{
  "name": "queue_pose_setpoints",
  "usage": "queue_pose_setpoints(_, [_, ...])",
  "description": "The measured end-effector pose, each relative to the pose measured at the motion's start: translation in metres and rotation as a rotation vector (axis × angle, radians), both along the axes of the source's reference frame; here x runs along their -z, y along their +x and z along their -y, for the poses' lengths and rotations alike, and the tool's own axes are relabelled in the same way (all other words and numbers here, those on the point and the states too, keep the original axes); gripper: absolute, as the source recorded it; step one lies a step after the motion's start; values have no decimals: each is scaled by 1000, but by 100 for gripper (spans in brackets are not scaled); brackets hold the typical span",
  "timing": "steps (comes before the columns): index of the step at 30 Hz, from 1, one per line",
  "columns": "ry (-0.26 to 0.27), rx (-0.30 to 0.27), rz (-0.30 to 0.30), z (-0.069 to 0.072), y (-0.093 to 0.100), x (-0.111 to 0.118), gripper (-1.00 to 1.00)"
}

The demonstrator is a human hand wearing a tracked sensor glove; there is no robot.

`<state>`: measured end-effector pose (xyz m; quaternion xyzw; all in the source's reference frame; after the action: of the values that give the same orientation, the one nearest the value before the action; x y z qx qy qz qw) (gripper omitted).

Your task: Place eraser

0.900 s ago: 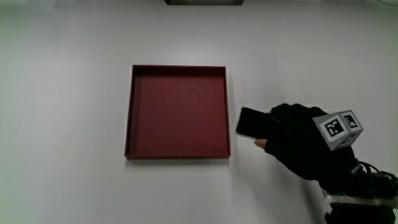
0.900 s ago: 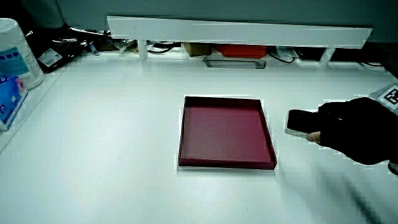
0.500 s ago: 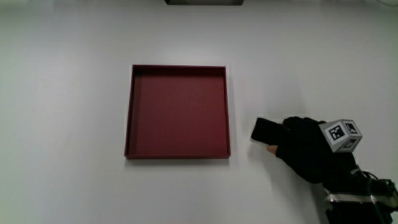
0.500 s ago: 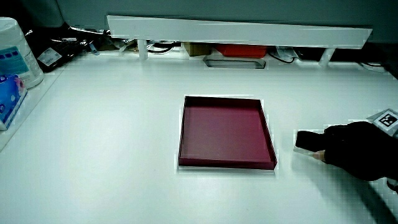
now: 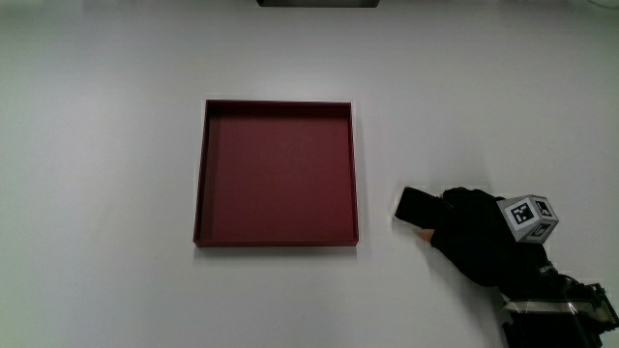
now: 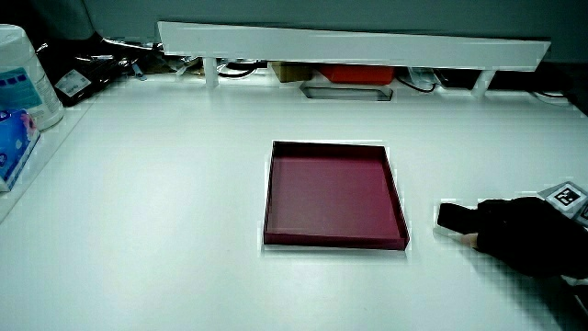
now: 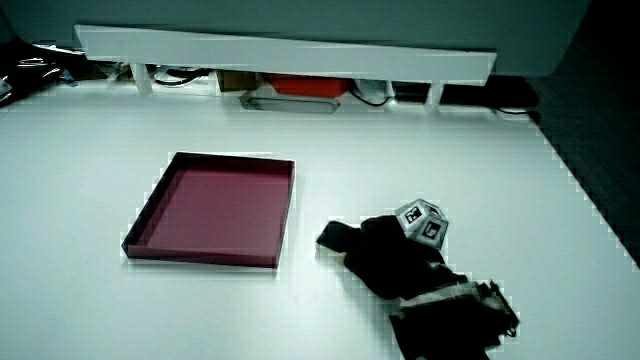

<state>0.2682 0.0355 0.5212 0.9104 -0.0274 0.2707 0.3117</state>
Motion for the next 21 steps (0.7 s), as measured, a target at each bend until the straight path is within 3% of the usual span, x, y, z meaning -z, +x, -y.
queue_pose_setpoints(4, [13, -3, -4, 0, -1, 3, -16])
queue_pose_setpoints(11, [-11, -16, 34, -1, 1, 1, -37])
queue_pose_setpoints(21, [-31, -11, 30, -1, 3, 5, -69])
